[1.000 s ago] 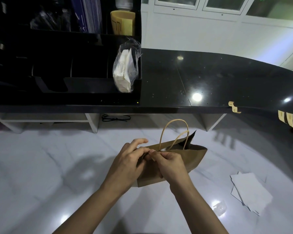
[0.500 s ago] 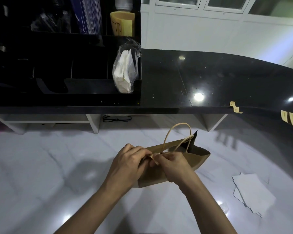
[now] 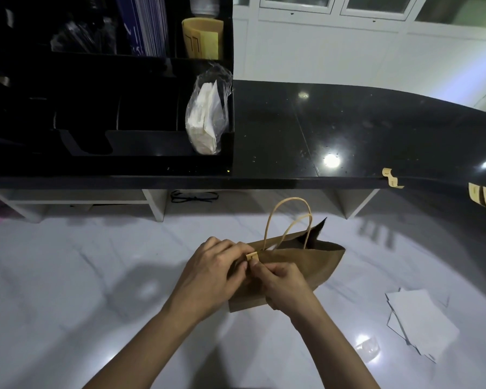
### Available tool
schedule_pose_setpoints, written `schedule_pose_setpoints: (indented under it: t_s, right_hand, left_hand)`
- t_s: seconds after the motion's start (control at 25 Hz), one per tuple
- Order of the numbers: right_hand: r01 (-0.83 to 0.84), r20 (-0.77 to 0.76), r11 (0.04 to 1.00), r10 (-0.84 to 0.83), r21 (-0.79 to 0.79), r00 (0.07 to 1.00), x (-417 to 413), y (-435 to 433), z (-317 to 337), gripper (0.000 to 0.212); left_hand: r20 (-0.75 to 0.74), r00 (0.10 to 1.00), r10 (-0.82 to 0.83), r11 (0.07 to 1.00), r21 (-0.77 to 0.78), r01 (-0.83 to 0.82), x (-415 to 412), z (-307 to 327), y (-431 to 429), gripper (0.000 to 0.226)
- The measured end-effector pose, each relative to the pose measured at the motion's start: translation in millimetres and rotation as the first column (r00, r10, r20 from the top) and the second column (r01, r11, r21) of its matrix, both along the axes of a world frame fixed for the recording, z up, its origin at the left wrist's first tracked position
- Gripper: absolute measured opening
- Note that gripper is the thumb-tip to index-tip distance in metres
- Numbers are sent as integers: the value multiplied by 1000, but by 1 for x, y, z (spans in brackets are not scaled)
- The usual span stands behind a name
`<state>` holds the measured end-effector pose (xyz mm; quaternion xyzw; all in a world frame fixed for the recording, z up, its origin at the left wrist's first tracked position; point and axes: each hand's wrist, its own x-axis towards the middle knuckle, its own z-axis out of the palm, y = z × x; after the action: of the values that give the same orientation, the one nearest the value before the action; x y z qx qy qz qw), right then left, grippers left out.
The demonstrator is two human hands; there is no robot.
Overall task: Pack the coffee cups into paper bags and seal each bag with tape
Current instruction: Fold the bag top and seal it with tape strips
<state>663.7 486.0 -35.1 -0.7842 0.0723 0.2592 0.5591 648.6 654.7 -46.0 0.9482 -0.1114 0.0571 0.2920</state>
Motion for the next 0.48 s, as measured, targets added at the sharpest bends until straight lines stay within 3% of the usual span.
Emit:
schedule_pose_setpoints:
  t_s: [0.24,0.48]
  right_hand:
    - [35,-39,998,-37,-52,999,-1,-7,2,51]
    - [14,-41,993,-19,-120,999,-3,-7,-4,44]
  left_hand:
    - [41,998,51,996,-79,-47,6,0,-6,19]
    - [215,976,29,994,95,-50,5,0,-10,22]
